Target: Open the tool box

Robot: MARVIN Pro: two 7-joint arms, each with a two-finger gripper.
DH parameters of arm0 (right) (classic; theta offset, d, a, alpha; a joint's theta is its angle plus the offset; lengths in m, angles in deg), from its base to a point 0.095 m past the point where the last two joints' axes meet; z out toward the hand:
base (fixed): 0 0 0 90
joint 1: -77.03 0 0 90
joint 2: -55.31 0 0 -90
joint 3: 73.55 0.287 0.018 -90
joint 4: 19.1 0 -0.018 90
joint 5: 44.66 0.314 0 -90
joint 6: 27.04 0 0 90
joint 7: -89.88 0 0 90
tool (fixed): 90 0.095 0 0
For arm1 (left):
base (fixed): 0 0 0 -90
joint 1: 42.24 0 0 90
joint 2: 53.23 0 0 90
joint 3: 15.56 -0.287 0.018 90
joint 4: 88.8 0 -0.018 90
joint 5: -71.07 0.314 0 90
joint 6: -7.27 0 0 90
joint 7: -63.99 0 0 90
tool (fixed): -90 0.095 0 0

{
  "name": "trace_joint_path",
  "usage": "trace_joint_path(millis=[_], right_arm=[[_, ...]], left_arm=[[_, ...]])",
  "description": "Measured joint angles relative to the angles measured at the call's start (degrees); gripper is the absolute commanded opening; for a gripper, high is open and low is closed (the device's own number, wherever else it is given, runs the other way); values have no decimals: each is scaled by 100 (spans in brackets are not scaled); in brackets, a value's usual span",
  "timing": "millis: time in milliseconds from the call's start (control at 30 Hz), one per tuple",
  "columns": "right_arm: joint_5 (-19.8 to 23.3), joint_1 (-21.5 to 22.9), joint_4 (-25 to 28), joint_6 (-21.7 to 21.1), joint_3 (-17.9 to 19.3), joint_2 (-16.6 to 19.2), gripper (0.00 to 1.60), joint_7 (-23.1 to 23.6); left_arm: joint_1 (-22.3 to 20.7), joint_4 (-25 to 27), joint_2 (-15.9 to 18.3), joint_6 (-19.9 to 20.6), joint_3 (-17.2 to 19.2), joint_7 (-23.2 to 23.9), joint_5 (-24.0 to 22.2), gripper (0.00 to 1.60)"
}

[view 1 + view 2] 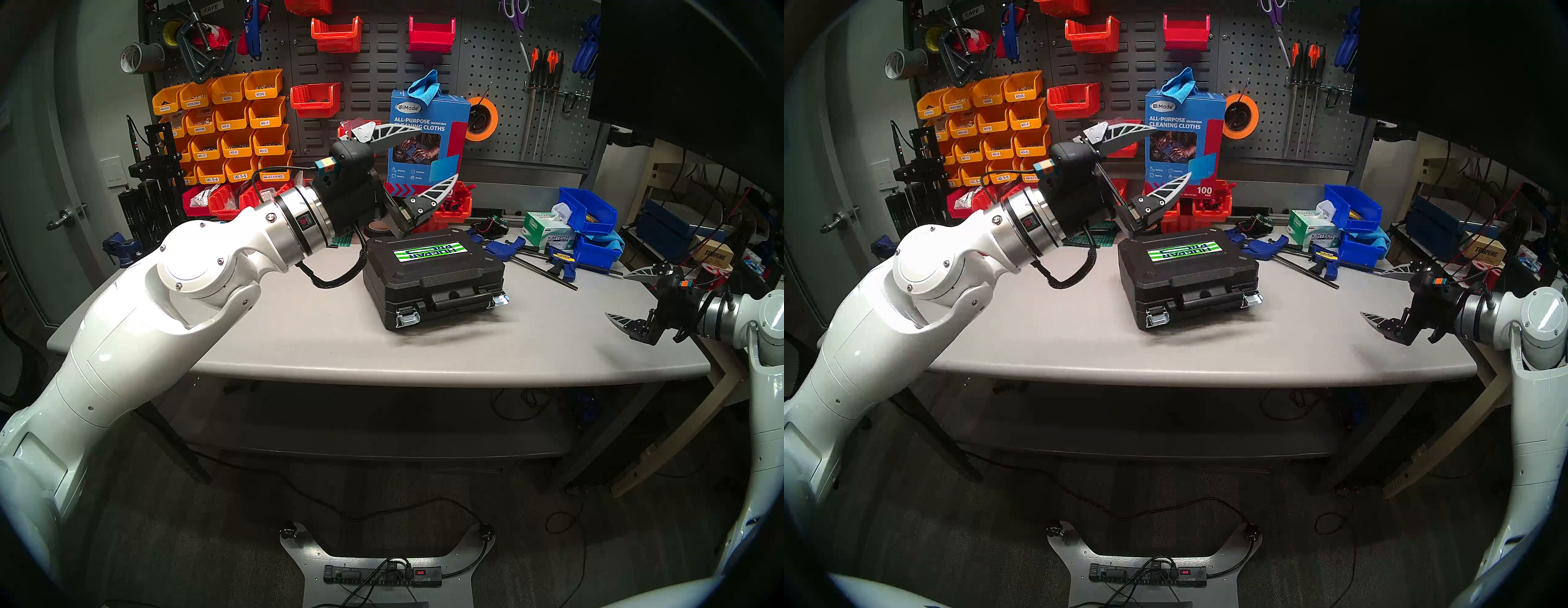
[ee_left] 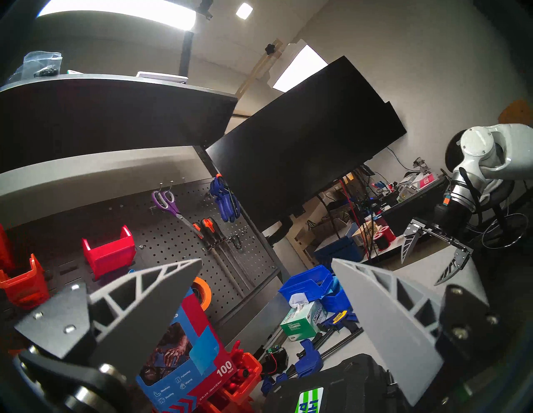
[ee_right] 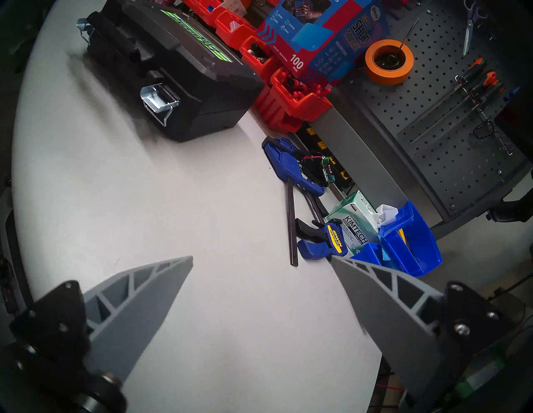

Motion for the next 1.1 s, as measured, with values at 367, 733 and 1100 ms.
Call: trace_joint_path(millis=[367,733,1100], right_arm=[[7,11,0,16,1,1,160,-1],[8,16,0,-21,1,1,160,-3],[9,18,2,-40,2,2,160,-4]], left_arm=[[-460,34,-319,7,-699,1050,345,160],[-635,127,-90,205,-1150,2057,744,160],[-587,-197,-47,108,-1464,1661,1916,160]])
